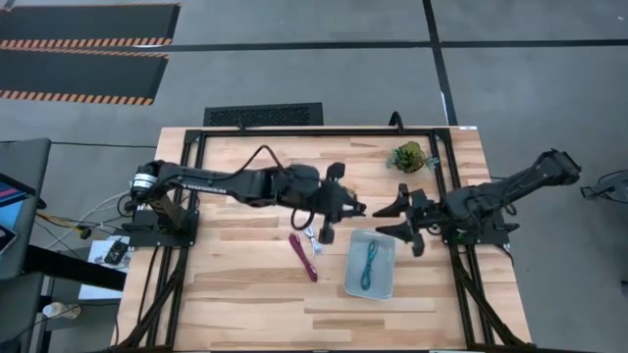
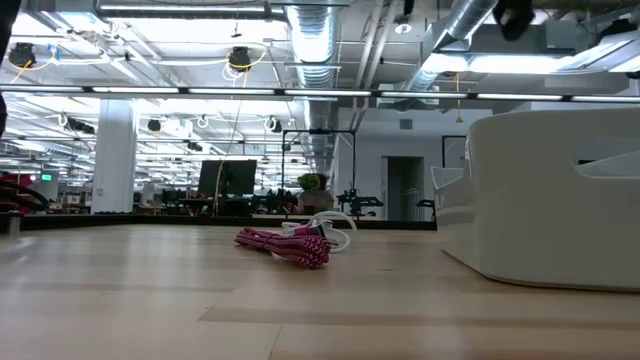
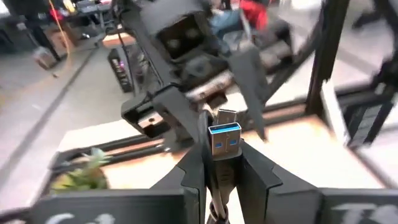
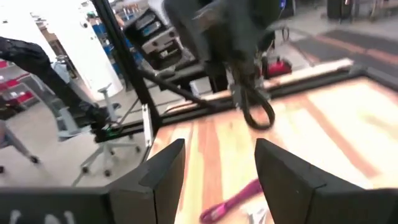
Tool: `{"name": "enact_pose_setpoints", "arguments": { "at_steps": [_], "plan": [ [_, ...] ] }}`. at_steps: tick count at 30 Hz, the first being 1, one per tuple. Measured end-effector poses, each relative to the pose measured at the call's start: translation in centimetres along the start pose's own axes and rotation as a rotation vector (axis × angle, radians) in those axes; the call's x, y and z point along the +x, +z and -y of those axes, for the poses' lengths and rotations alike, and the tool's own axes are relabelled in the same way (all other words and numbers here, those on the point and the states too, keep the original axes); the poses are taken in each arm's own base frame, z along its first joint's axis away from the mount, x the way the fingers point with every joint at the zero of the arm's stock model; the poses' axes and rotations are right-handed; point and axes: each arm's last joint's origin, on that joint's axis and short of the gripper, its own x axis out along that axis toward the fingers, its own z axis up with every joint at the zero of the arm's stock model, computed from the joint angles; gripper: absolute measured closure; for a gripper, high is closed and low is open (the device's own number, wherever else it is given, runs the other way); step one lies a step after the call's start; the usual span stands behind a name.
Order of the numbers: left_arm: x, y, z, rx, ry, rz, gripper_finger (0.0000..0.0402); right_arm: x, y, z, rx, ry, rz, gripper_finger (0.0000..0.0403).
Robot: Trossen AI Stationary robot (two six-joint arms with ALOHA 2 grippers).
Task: Pick and place USB-C Cables
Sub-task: Put the black charger cable into the gray bin
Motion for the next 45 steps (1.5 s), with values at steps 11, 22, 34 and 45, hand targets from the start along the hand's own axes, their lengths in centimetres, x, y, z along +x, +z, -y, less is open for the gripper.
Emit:
{"name": "enact_pose_setpoints", "arguments": {
  "at_steps": [11,22,34,45],
  "plan": [
    [0.0,-0.3,5.8,0.293,0.17,-0.172,0.0356,-2.4,-0.1,-0.2,0.102,0.032,-0.062,0.0212],
    [2.6,-2.6,6.5,-0.315,0.107,-0.2,0.0351,-2.3,-0.3,-0.2,0.175,0.024,-0.073,0.0233],
    [6.6,-8.0,9.7,0.656,-0.198,-0.345,0.0354,-2.3,-0.3,-0.2,0.178,0.024,-0.075,0.0242],
    [8.9,-10.6,10.6,1.085,-0.224,-0.374,0.0357,-2.3,-0.4,-0.2,0.173,0.02,-0.082,0.0242]
  ]
}}
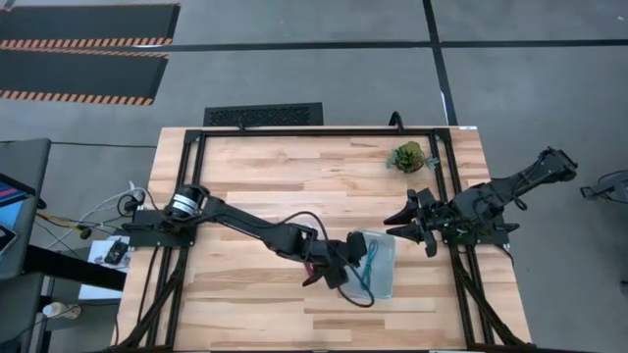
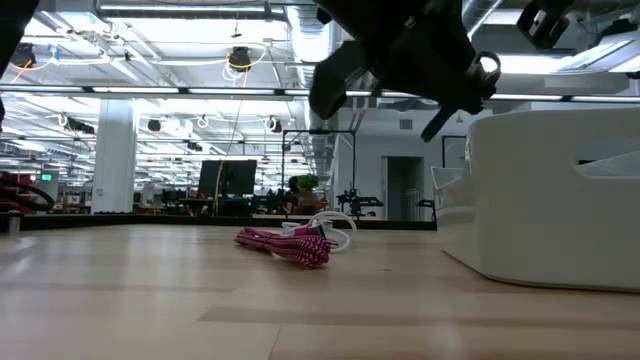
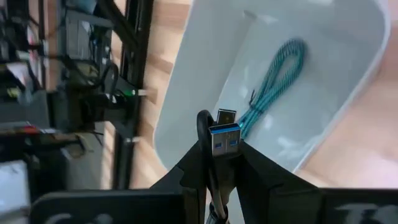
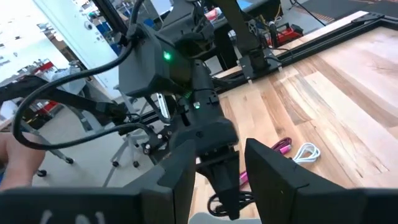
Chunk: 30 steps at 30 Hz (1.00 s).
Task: Pick and place USB-C Cables
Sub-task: Put the black charger cable into the gray bin
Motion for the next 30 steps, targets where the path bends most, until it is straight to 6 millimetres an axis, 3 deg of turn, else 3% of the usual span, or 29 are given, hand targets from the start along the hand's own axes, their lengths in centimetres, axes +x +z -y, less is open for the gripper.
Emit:
{"name": "enact_pose_setpoints", "arguments": {
  "at_steps": [8,17,24,27,30],
  "plan": [
    [-0.4,1.2,-0.3,0.155,0.015,0.061,0.036,0.0,-0.1,0.1,-0.005,-0.008,-0.014,0.0242],
    [-1.4,1.8,-2.5,0.215,0.065,0.122,0.036,0.0,-0.1,0.1,-0.011,-0.009,-0.013,0.0242],
    [-1.3,0.7,-2.7,0.202,0.024,0.093,0.036,0.0,-0.1,0.1,-0.013,-0.022,-0.005,0.0242],
    [0.1,0.4,-2.8,0.21,0.04,0.102,0.036,0.0,-0.1,0.1,-0.013,-0.022,-0.004,0.0242],
    [2.8,0.9,-3.1,0.26,0.053,0.02,0.036,0.0,-0.1,0.1,-0.017,-0.023,-0.006,0.0242]
  ]
}}
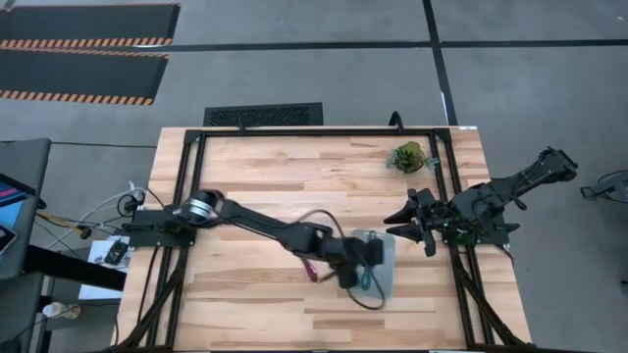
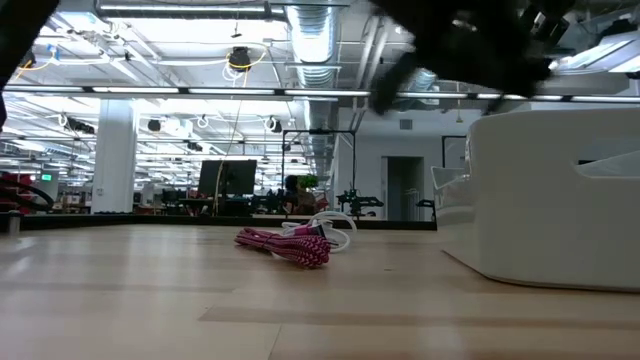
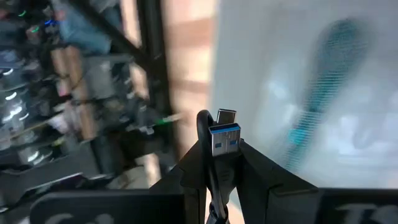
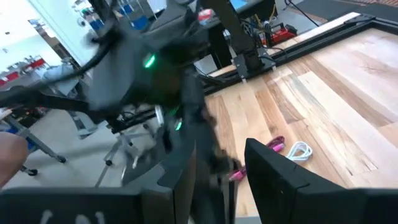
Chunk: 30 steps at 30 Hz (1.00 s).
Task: Pick and place USB-C Cables
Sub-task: Put the black charger cable into the gray bin
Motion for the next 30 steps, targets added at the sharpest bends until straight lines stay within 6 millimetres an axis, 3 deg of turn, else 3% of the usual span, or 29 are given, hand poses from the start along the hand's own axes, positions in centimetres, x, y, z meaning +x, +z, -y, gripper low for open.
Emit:
{"name": "enact_pose_setpoints", "arguments": {
  "at_steps": [3,9,14,25,30],
  "plan": [
    [1.4,0.4,-0.8,-0.041,-0.082,-0.093,0.036,0.0,-0.1,0.0,-0.002,-0.004,-0.007,0.0242],
    [0.8,0.7,-2.8,-0.088,-0.196,-0.034,0.036,0.0,-0.3,0.2,-0.008,-0.016,-0.026,0.0242],
    [1.4,1.1,-1.2,0.034,-0.29,0.018,0.036,0.0,-0.5,0.3,-0.025,-0.028,-0.047,0.0242],
    [3.8,0.8,3.1,0.075,-0.409,0.091,0.036,0.1,-0.5,0.3,-0.035,-0.033,-0.052,0.0242],
    [4.5,0.5,3.9,0.065,-0.387,0.09,0.0347,0.1,-0.5,0.3,-0.035,-0.033,-0.052,0.0242]
  ]
}}
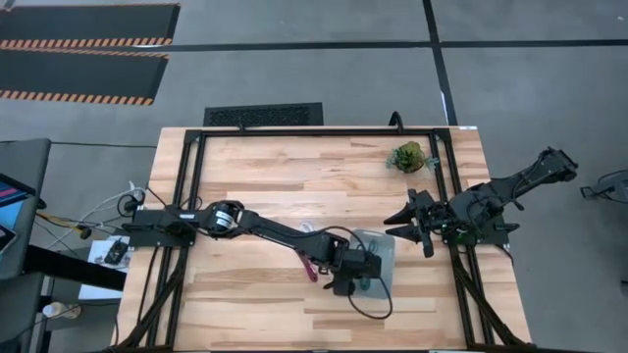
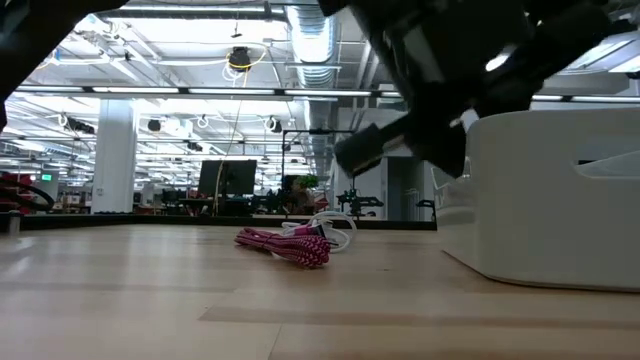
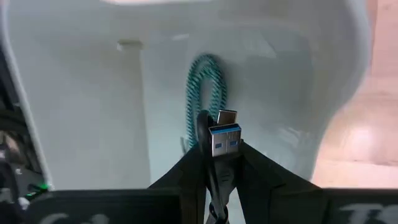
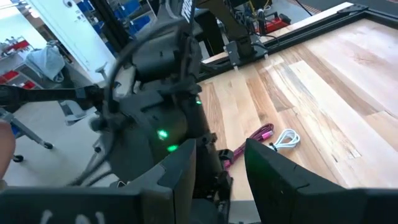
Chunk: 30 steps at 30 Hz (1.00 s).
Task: Pick and place USB-C Cables
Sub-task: Put the black charger cable into the gray bin, then put the pink charger cable into the gray bin
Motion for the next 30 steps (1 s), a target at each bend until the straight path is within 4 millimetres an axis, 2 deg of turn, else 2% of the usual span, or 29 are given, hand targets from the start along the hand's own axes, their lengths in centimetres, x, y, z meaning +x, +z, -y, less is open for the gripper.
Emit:
{"name": "enact_pose_setpoints", "arguments": {
  "at_steps": [4,12,16,21,26,30],
  "plan": [
    [0.3,0.0,0.4,0.031,-0.015,0.006,0.0334,0.0,0.0,0.0,0.0,0.0,0.001,0.0242],
    [0.4,0.1,0.4,0.048,-0.014,0.038,0.0342,0.0,0.0,0.0,0.001,0.0,0.001,0.0242],
    [0.4,0.2,0.4,0.03,-0.009,0.039,0.0332,0.0,0.0,0.0,0.0,0.001,0.001,0.0242],
    [0.4,0.2,0.4,-0.001,-0.009,0.041,0.0298,0.0,0.0,0.0,0.0,0.0,0.0,0.0242],
    [0.3,0.3,-0.1,-0.053,0.044,0.023,0.0247,0.0,0.0,0.0,0.0,0.0,0.0,0.0242],
    [-0.9,0.5,-1.6,-0.134,0.116,-0.034,0.0208,0.0,0.0,0.0,0.0,0.0,0.0,0.0242]
  ]
}}
